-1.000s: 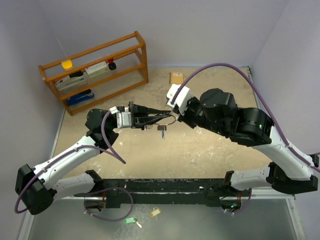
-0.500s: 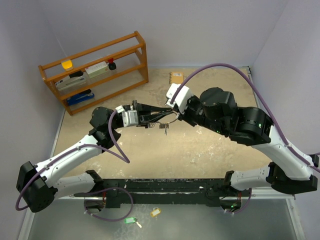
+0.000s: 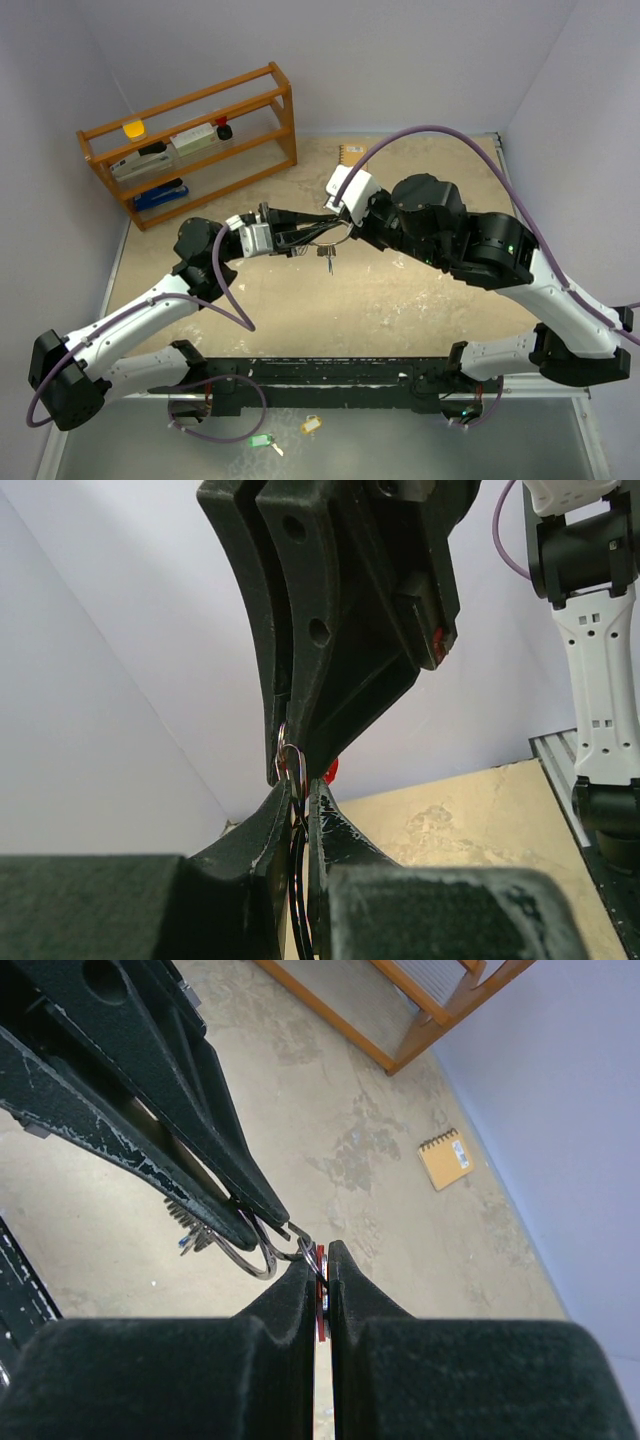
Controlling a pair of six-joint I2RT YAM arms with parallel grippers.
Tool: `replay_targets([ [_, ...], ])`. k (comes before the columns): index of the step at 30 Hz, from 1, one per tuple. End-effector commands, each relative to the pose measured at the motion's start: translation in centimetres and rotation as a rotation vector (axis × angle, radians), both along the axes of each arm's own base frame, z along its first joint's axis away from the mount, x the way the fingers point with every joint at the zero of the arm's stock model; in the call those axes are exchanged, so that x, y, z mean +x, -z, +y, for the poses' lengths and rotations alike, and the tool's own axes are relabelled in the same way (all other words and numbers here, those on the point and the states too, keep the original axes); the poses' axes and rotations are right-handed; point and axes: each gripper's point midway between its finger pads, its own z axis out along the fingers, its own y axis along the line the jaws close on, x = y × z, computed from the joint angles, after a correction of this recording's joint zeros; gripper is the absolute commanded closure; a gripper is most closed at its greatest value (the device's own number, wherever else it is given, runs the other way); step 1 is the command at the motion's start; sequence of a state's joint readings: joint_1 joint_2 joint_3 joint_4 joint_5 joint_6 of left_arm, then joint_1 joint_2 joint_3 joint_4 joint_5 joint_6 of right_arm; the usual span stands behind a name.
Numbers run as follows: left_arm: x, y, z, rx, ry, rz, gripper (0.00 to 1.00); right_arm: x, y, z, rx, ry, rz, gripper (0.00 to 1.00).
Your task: Remove the keys from the keyring
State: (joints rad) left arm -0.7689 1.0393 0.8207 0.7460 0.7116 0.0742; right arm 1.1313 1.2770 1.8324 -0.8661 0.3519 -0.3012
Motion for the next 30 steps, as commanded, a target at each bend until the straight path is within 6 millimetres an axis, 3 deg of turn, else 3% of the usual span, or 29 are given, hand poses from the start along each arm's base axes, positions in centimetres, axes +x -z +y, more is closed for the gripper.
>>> replay_targets([
  [1, -3.4, -0.4, 0.1, 0.038, 0.110, -0.089, 1.00, 1.0, -3.7, 0.8, 0.133, 0.054, -0.023, 1.00],
  [6, -3.9, -0.3, 0.3, 0.093, 0.115, -0.126, 1.00, 0.1, -3.1, 1.4, 0.133, 0.013, 0.042, 1.00],
  [11, -3.1, 0.4, 0.5, 0.144, 0.063, -0.128, 1.00, -1.5, -2.5, 1.9, 0.130, -0.074, 0.093, 1.00],
  [23, -5.6, -0.5, 1.2, 0.132, 0.161, -0.177, 1.00, -4.3, -3.4, 2.1, 0.209, -0.208, 0.132, 1.00],
  [27, -5.0, -0.3, 1.1, 0.132, 0.131, -0.158, 1.00, -4.8, -4.5, 1.6, 0.260, -0.226, 0.098, 1.00],
  [30, -4.7, -0.1, 0.9, 0.137, 0.125, -0.148, 1.00, -4.8, -4.2, 1.5, 0.256, -0.234, 0.090, 1.00],
])
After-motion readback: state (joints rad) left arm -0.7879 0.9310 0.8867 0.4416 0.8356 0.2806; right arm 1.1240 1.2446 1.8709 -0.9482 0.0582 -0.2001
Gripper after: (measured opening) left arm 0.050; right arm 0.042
